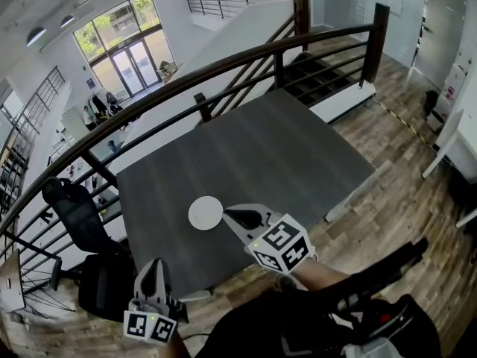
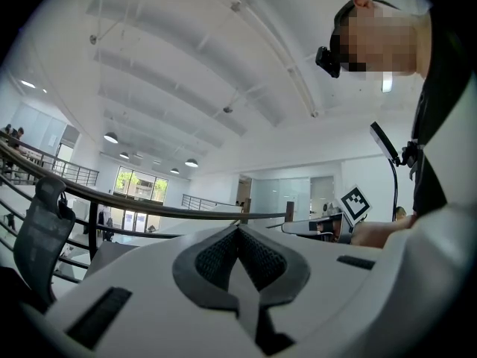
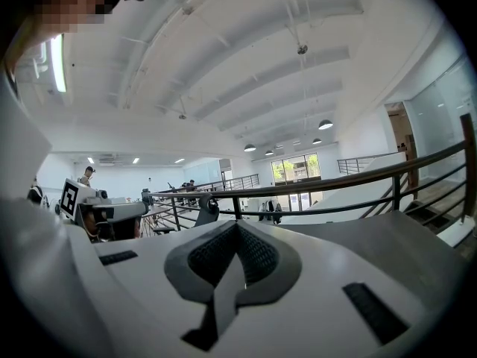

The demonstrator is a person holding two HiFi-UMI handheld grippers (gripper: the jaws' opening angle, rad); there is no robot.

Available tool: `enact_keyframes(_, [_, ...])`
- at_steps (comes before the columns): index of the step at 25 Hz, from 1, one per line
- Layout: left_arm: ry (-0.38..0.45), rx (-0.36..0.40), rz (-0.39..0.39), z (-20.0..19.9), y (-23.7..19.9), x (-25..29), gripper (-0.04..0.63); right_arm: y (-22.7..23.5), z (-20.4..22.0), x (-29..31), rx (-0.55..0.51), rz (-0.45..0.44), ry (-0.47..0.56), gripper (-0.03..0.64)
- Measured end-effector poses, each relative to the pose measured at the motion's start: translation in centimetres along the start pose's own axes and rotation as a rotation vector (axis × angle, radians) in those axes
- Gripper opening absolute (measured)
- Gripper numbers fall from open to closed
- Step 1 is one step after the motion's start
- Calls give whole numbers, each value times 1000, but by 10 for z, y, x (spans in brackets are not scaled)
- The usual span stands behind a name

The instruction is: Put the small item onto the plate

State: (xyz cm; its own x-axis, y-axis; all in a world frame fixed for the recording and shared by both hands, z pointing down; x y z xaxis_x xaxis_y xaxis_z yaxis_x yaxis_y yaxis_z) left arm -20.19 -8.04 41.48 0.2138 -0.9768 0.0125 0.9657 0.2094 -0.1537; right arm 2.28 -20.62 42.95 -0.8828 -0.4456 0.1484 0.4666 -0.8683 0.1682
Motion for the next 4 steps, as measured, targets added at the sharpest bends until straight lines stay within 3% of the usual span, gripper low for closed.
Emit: enact_keyframes(4, [-5, 2, -6, 0, 2, 2, 3, 3, -1, 0, -3, -6, 1, 0])
Point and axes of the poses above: the fingertips, and each gripper's own axes: x forward along the fingers, y to its right, z out of its underside, the point moved 6 cm from there along -x, backward along the fingers, and after that the axes turned 9 degrees about -z, right-handed, at the moved point
